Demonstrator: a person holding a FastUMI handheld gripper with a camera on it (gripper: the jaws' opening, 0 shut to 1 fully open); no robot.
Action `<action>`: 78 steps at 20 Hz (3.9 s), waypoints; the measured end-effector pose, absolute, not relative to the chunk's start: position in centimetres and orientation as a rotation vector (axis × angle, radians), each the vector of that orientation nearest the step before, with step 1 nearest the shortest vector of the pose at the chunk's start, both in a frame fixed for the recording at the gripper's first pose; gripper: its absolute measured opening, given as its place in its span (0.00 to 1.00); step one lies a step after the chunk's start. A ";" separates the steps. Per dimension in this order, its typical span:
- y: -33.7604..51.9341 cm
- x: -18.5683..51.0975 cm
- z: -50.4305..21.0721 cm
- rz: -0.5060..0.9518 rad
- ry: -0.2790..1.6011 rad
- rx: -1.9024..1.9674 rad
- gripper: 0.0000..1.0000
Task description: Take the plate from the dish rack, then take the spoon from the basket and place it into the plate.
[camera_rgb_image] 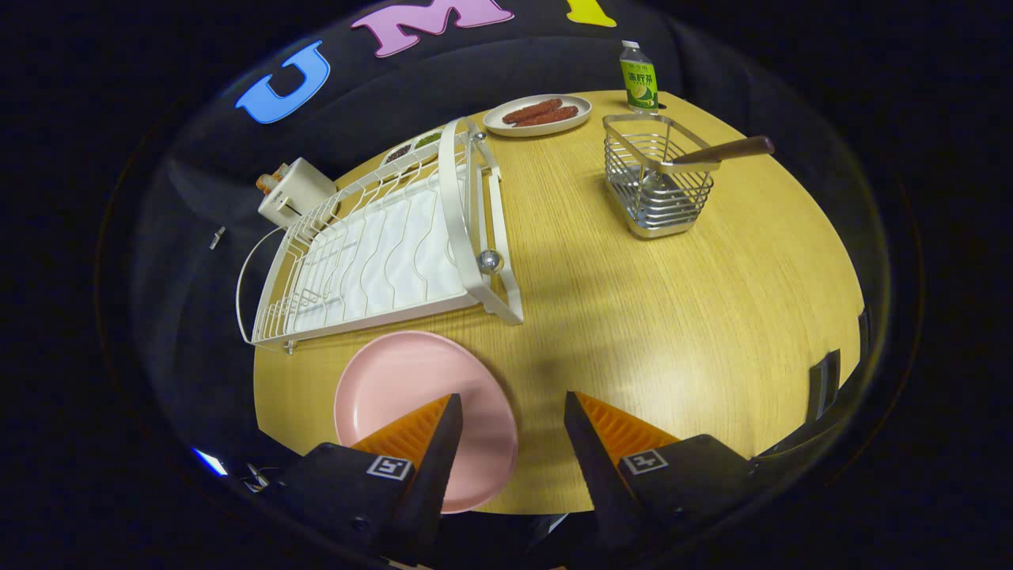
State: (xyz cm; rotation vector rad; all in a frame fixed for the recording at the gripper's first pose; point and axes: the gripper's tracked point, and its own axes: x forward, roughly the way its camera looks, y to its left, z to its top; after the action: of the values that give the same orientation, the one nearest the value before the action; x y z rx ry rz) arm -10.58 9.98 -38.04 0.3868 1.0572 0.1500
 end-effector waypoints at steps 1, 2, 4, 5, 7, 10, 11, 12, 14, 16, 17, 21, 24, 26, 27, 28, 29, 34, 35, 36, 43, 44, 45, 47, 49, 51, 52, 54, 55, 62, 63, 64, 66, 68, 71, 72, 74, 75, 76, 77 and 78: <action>9.4 -10.5 -37.3 0.155 1.030 0.367 0.84; 8.7 -10.3 -36.3 0.161 1.001 0.342 0.87; 7.1 -9.8 -34.0 0.175 0.927 0.289 0.93; 6.4 -9.2 -32.7 0.182 0.883 0.264 0.94; 4.7 -8.1 -29.7 0.193 0.787 0.207 0.96; 1.7 -6.6 -25.3 0.206 0.657 0.098 0.98; 0.5 -6.0 -24.3 0.199 0.624 0.053 0.98; -0.6 -5.5 -23.6 0.194 0.603 0.014 0.99; -2.9 -4.8 -23.4 0.178 0.583 -0.047 0.98; -5.2 -4.0 -24.4 0.152 0.608 -0.089 0.97; -6.2 -3.4 -24.7 0.140 0.616 -0.101 0.98; -9.2 -1.0 -27.7 0.138 0.671 -0.100 0.98; -9.8 0.7 -30.5 0.168 0.724 -0.073 0.83; -9.6 1.4 -31.9 0.194 0.754 -0.052 0.74; -9.5 1.7 -32.6 0.204 0.770 -0.053 0.71; -9.4 1.8 -33.1 0.213 0.783 -0.054 0.67; -9.3 1.9 -33.4 0.218 0.791 -0.056 0.64; -9.1 2.3 -34.7 0.216 0.821 -0.052 0.27; -8.4 2.1 -34.2 0.236 0.825 -0.018 0.24; -7.5 2.0 -34.3 0.264 0.827 0.024 0.22; -7.5 2.2 -32.5 0.234 0.806 -0.015 0.11; -7.5 2.5 -31.9 0.226 0.794 -0.015 0.11; -7.4 2.8 -31.3 0.217 0.780 -0.011 0.11; -7.6 3.2 -29.7 0.199 0.754 -0.002 0.11; -7.8 4.0 -28.0 0.181 0.719 -0.001 0.11; -8.1 4.7 -26.1 0.158 0.686 0.012 0.11; -8.1 5.0 -24.8 0.151 0.666 0.026 0.11; -8.2 5.2 -22.0 0.137 0.617 0.047 0.11; -8.0 5.2 -20.5 0.136 0.590 0.052 0.11; -2.4 1.5 -13.2 0.251 0.505 0.060 0.11; -1.0 0.6 -12.7 0.281 0.506 0.061 0.10; 0.3 -0.4 -12.4 0.313 0.508 0.064 0.11; 3.5 -2.6 -12.6 0.384 0.532 0.077 0.10; 6.5 -4.3 -13.2 0.447 0.555 0.087 0.11; 10.5 -6.8 -15.2 0.532 0.593 0.068 0.11; 11.8 -7.5 -16.2 0.555 0.610 0.055 0.11; 13.7 -8.7 -18.3 0.596 0.643 0.020 0.11; 14.3 -9.0 -19.4 0.606 0.658 -0.003 0.11; 14.9 -9.2 -20.7 0.612 0.670 -0.022 0.11; 15.3 -9.4 -22.0 0.615 0.682 -0.035 0.11; 15.8 -9.4 -23.4 0.618 0.692 -0.043 0.11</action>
State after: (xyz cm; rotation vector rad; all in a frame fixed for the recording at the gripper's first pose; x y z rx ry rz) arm -9.38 15.81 -23.40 -0.0432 0.6923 0.6177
